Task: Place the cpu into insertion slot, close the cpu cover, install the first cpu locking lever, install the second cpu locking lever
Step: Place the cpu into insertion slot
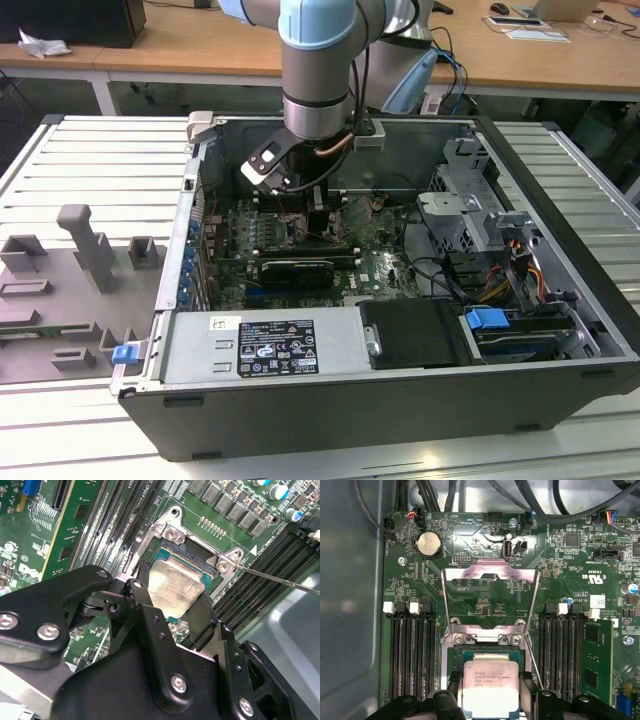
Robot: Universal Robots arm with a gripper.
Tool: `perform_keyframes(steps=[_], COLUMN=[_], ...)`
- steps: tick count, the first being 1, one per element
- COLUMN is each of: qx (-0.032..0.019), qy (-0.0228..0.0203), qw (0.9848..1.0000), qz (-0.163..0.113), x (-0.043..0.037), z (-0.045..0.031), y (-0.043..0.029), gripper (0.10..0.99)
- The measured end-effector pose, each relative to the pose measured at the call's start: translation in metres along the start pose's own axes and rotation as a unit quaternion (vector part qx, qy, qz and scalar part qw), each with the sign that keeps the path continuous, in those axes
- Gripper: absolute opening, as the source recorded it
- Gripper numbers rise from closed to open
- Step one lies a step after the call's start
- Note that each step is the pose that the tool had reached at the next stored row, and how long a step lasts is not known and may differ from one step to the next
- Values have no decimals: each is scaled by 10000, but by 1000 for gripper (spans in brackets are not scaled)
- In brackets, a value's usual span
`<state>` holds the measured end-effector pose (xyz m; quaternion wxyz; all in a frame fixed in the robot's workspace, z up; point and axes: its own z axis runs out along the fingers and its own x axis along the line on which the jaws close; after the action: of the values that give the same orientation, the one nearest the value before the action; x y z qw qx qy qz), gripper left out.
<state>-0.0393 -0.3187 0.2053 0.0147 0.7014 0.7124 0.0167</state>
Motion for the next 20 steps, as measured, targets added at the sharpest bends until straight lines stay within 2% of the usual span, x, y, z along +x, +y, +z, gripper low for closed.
perform_keyframes(steps=[8, 15, 16, 17, 18, 19, 20], qx=[0, 0, 0, 0, 0, -1, 0], qy=[1, 0, 0, 0, 0, 0, -1], qw=[10000, 10000, 10000, 10000, 10000, 10000, 10000], qz=[-13, -13, -13, -13, -13, -12, -13], x=[18, 18, 18, 18, 19, 24, 25], z=[43, 48, 48, 48, 48, 49, 48], y=[-2, -3, -2, -3, -2, -2, -2], gripper=[541, 541, 553, 612, 612, 675, 675])
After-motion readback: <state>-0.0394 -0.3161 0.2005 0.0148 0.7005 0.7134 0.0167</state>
